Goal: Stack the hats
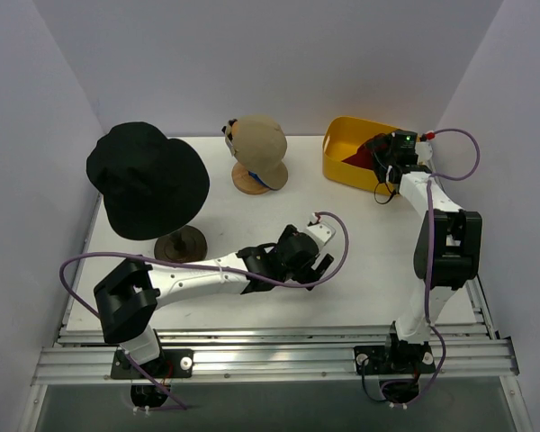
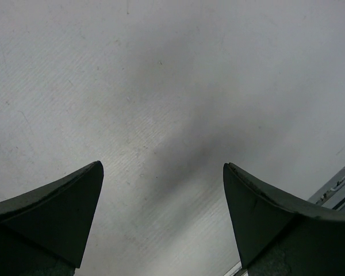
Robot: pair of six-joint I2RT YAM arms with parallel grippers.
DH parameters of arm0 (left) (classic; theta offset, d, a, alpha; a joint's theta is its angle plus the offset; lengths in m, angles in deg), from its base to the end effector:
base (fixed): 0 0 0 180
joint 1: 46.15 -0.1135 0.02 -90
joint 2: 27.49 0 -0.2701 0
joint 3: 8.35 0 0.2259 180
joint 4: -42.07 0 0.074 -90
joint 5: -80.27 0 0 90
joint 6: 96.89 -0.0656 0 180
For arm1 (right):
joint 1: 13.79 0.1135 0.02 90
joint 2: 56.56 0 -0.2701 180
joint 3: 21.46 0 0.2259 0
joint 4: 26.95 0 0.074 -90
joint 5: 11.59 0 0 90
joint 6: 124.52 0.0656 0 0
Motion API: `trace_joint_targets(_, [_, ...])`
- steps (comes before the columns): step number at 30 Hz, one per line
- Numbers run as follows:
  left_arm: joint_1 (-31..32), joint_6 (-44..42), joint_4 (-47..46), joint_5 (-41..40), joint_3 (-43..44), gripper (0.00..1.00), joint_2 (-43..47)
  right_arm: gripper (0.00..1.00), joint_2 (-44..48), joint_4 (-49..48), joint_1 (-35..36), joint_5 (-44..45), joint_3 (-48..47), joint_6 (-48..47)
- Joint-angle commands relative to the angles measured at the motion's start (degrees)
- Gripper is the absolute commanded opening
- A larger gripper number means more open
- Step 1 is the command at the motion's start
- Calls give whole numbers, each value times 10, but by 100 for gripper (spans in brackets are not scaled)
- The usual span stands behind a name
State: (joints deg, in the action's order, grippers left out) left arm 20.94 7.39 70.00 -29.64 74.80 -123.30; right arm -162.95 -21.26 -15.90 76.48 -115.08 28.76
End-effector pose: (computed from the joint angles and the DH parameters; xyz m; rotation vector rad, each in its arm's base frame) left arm 0.1649 -0.3328 0.2444 0.8373 2.0946 -0.3751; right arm 0.4487 -0.0143 0.2785 1.0415 1.6667 0.7489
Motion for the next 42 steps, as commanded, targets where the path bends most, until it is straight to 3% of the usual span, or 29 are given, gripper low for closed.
trace_joint_targets(1, [-7, -8, -29, -46, 15, 94, 14, 70, 20, -13, 2, -3, 10, 10])
trace_joint_targets(8, [-6, -12, -38, -38, 6, 94, 28, 67, 18, -8, -4, 8, -20, -41])
trace_joint_targets(15, [-7, -10, -43, -30, -2, 94, 46, 65, -46, 62, -4, -3, -143, -240])
trace_joint_targets(22, [-6, -5, -44, -29, -1, 94, 35, 62, -118, 106, -4, 17, -236, -367])
trace_joint_targets(25, [-6, -6, -44, -35, 0, 94, 34, 62, -150, 147, -4, 16, -289, -412])
trace_joint_targets(31, [-8, -6, -52, -43, -9, 94, 46, 59, -174, 153, -3, -11, -308, -439])
trace_joint_targets(34, [-11, -4, -55, -38, -13, 94, 48, 49, -180, 152, -3, -12, -319, -447])
trace_joint_targets(38, [-13, -3, -53, -43, -11, 94, 44, 12, -180, 155, -3, -21, -348, -457])
trace_joint_targets(40, [-13, -4, -49, -48, -8, 94, 43, 1, -172, 160, -3, -11, -373, -466])
trace_joint_targets(42, [-13, -3, -44, -54, -6, 94, 41, 0, -163, 169, -4, 2, -390, -475])
